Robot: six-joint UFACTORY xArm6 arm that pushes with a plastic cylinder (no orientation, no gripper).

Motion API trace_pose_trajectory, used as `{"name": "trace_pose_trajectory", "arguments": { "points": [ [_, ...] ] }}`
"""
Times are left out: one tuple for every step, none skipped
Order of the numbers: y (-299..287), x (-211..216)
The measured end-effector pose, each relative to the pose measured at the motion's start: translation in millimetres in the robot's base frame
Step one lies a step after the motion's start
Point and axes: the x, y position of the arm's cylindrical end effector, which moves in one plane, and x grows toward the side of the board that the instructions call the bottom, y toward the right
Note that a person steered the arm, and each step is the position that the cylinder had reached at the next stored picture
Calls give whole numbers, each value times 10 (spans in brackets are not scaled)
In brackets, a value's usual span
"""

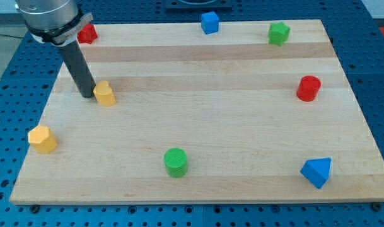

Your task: Push the yellow heart diagonally bottom left to the blue cube

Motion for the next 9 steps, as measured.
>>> {"name": "trace_pose_trajectory", "arguments": {
  "points": [
    [0,-28],
    [0,-34],
    [0,-34],
    [0,64],
    [-64,116],
    [-120,117],
    [209,388],
    [470,121],
    [470,-137]
  ]
}}
